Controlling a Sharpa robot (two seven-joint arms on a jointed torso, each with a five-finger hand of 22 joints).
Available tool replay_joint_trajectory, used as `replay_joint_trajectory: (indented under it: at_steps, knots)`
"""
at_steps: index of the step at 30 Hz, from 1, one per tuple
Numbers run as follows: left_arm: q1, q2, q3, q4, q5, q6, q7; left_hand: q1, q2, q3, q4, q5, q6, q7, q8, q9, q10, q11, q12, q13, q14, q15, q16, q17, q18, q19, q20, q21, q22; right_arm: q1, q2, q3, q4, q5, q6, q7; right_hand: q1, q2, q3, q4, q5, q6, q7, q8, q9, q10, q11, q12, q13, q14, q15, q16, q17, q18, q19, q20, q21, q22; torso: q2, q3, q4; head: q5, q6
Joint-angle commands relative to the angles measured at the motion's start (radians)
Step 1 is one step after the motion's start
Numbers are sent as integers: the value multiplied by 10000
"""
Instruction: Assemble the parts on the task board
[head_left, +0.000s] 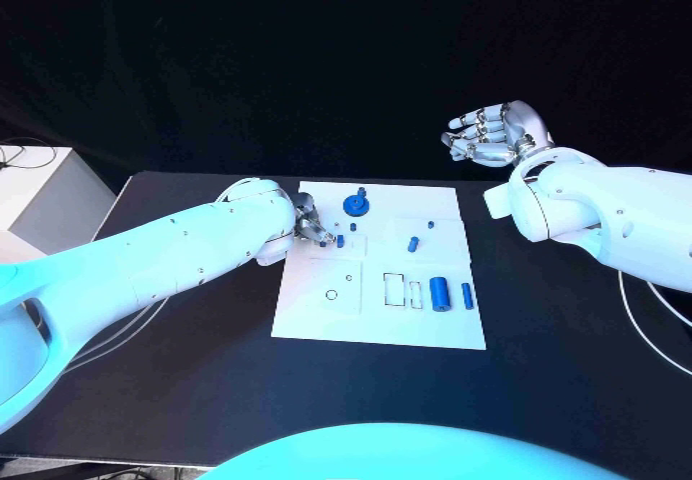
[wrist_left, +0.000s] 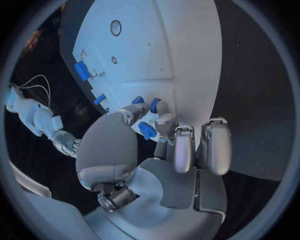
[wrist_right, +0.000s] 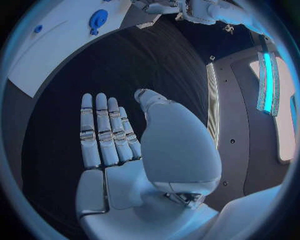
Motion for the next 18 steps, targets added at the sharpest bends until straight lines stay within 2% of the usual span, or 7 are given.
replay_joint_trajectory:
  at_steps: [1, 10, 15, 17, 18]
  knots:
    - [-81, 42, -47, 11, 130, 192, 36, 118, 10, -102, 8, -50, -4, 50, -51, -11, -77, -1, -56, -14, 1040, -19, 33, 2635, -51, 19, -8, -42, 638, -2, -5, 3, 11, -44, 129, 97, -128, 13, 15, 2, 70, -24, 124, -58, -14, -56, -4, -69, -4, -2, 61, -64, -10, 142, -86, -5, 11, -20, -2, 2, -3, 3, 4]
    - [-80, -23, -45, 15, 23, 230, 39, 118, 10, -102, 8, -50, -4, 50, -51, -11, -77, -1, -56, -14, 1040, -19, 33, 2635, -51, 19, -8, -42, 638, -2, -13, 3, 9, -44, 140, 95, -127, 22, 20, 1, 116, -25, 124, -61, -16, -58, -4, -72, -4, -4, 62, -74, -19, 142, -90, -3, 11, -34, 2, 4, -7, -4, 19]
    - [-80, -115, -42, 67, -27, 345, 40, 190, -58, -446, 214, -101, -9, 59, -72, -20, -88, 7, -57, -9, 1040, -14, 33, 2635, -48, 12, -3, -53, 627, -3, -24, 3, 8, -44, 139, 93, -127, 22, 20, 1, 116, -25, 124, -61, -16, -58, -4, -72, -4, -4, 62, -74, -19, 142, -90, -3, 11, -34, 1, -2, -2, -19, 20]
    - [-80, -160, -39, 100, -83, 393, 39, 248, -77, -722, 415, -376, -39, 81, -97, -29, -152, 26, -114, -97, 1040, 3, 33, 2635, -34, -26, 7, -87, 571, -3, -27, 3, 8, -44, 138, 94, -127, 22, 20, 1, 116, -25, 124, -61, -16, -58, -4, -72, -4, -4, 62, -74, -19, 142, -90, -3, 11, -34, -1, -1, 3, -35, 27]
    - [-80, -205, -35, 133, -118, 415, 38, 278, -31, -953, 496, -795, -59, 99, -103, -27, -189, 44, -134, -135, 1040, 18, 33, 2635, -30, -36, 19, -99, 556, -4, -28, 3, 7, -44, 138, 94, -127, 22, 20, 1, 116, -25, 124, -61, -16, -58, -4, -72, -4, -4, 62, -74, -19, 142, -90, -3, 11, -34, -3, -1, 2, -41, 29]
